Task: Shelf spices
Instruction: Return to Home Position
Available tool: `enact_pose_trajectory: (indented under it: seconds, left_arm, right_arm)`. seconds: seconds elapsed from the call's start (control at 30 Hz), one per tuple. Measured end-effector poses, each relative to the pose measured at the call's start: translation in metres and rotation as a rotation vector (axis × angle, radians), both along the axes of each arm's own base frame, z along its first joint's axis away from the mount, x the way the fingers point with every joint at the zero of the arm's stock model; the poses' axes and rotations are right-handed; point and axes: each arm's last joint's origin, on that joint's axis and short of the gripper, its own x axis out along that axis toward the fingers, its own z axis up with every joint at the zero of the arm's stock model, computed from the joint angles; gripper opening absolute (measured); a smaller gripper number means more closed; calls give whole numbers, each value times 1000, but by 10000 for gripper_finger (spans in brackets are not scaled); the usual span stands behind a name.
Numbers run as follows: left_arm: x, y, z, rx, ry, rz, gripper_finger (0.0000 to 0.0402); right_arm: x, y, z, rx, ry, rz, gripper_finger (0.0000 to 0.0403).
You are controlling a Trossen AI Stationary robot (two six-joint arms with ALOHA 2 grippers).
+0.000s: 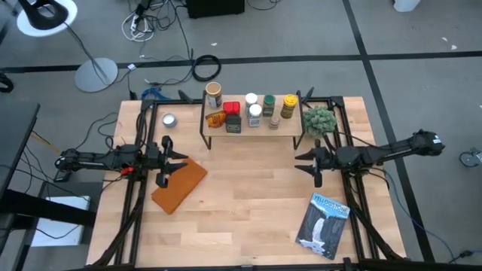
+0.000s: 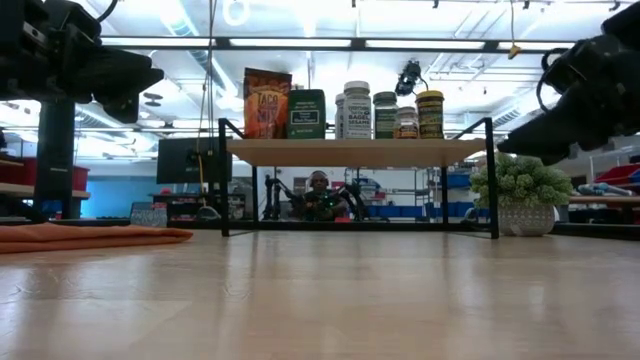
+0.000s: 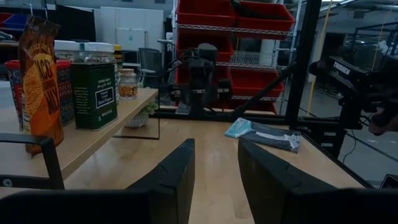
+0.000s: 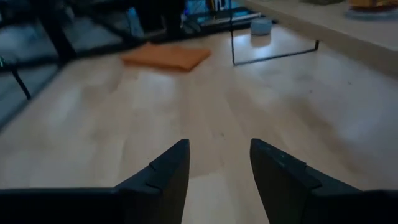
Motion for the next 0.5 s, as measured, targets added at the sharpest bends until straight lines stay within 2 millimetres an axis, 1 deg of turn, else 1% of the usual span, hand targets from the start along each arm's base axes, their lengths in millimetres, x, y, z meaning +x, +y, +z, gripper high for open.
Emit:
enact_pose_trajectory:
  seconds: [0.23, 0.37, 0.5]
  left_arm:
    - [0, 0, 0, 0, 0, 0, 127]
    - [0, 0, 0, 0, 1, 0, 127]
    - [0, 0, 0, 0, 1, 0, 127]
  right_arm:
    - [5, 1, -15, -183, 181, 54, 171]
    - [7, 1, -25, -188, 276, 59, 169]
    - [9, 1, -31, -170, 321, 51, 172]
